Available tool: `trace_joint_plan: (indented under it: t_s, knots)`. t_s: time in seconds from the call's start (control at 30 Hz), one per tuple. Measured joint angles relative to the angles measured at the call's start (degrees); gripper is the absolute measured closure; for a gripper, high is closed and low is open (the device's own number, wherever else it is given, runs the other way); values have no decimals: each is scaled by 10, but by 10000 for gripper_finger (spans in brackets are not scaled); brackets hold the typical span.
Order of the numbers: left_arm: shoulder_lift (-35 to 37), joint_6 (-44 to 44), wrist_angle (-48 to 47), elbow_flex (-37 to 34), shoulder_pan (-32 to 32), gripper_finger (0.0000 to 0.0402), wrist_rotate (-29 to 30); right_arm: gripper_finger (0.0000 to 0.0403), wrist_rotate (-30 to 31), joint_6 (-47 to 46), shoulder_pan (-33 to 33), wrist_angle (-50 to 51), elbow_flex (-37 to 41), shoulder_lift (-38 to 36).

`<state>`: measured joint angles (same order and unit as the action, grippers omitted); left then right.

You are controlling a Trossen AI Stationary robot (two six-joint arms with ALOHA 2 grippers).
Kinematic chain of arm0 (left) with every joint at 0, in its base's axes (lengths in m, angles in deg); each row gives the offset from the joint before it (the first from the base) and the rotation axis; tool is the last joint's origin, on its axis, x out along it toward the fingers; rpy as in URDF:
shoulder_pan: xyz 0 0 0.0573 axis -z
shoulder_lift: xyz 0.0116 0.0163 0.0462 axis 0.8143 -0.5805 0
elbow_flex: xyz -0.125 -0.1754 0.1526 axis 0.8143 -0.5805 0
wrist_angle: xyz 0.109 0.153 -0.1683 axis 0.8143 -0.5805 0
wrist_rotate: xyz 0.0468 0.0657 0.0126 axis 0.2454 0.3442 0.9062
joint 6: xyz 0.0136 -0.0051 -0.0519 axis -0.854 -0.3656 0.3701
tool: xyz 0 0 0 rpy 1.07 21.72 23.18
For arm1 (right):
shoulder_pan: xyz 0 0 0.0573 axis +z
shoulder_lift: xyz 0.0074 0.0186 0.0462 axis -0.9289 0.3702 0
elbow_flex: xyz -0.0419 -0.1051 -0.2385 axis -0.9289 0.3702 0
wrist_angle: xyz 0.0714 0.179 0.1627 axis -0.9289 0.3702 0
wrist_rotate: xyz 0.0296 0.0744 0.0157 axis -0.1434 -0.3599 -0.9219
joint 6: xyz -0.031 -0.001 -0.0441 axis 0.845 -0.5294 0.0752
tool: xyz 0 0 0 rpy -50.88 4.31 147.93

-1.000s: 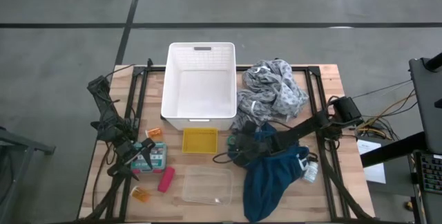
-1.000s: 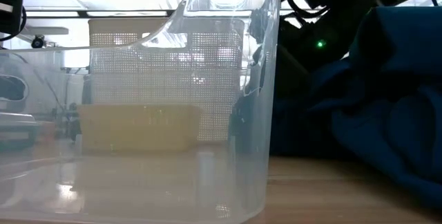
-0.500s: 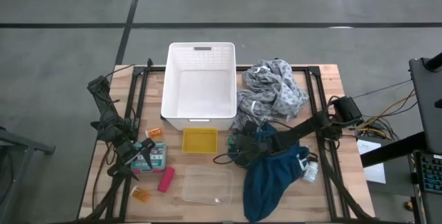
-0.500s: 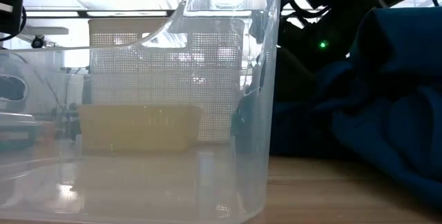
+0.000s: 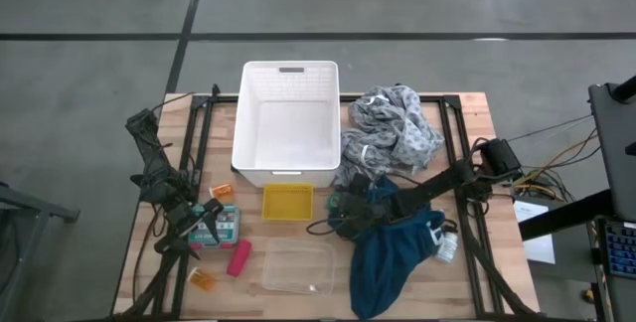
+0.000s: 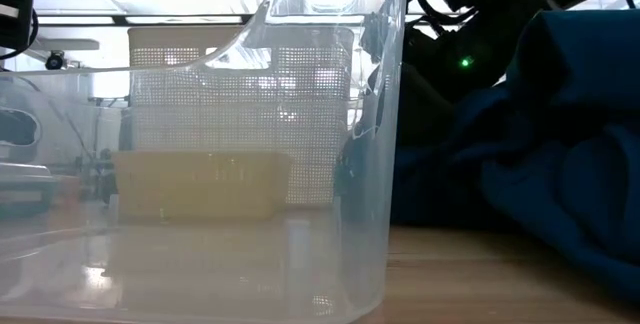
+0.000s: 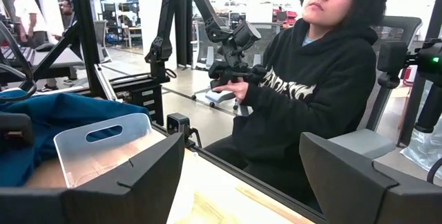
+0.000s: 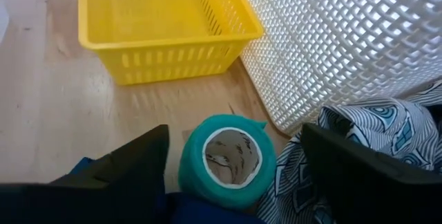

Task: Pick & Place Medicine items
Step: Put the blue bandage into the yellow bin

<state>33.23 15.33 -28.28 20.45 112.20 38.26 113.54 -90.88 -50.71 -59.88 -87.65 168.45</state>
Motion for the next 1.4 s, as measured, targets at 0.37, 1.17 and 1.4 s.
trace_joint_plan:
  t_s: [0.37,1.17,1.4]
  knots:
    - [0,0,0,0,0,110,0,35,-7,-16,-1,12,0,0]
    - [0,0,0,0,0,110,0,35,-31,-19,-11,9,1,29]
    - [0,0,0,0,0,110,0,35,-33,-17,-11,9,1,29]
